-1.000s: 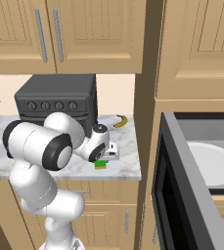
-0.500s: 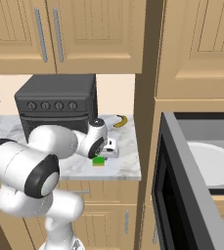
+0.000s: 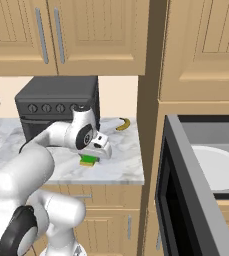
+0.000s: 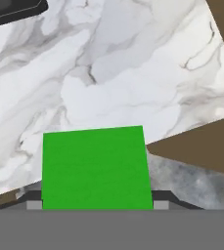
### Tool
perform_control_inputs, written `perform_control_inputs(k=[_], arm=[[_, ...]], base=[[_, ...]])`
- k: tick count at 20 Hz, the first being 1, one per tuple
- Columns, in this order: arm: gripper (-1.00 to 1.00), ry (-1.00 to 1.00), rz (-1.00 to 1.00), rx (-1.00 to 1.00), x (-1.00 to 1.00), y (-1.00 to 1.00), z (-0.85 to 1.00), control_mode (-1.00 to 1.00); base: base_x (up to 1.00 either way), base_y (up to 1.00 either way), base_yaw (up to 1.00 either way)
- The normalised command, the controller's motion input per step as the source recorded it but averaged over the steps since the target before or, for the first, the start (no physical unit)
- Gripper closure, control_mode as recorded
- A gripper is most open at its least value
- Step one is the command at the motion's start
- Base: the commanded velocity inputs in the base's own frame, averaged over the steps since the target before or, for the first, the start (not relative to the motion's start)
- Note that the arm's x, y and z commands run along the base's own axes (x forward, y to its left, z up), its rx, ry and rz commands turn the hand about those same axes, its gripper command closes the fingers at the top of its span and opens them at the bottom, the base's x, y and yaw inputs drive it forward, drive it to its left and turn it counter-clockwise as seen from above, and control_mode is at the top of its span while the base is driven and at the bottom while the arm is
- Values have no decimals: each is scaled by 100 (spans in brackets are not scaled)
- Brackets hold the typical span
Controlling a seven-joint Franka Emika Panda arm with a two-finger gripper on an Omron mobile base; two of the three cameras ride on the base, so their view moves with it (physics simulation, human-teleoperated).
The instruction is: Place the sponge inside the microwave to prepare for sanitizing.
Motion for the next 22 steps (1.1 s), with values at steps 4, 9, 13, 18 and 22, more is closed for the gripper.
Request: perform_control_inputs(k=[4, 9, 13, 18, 22], arm=[[100, 12, -17, 0, -71, 0, 45, -100], [100, 4, -10, 0, -79, 0, 32, -100], [100, -8, -2, 0, -67, 17, 51, -100], [100, -11, 0, 0, -35, 13, 70, -100], [100, -1, 0, 0, -4, 0, 61, -100]], base=[[0, 0, 0], [0, 0, 0], [0, 0, 0], [0, 0, 0], [0, 0, 0]])
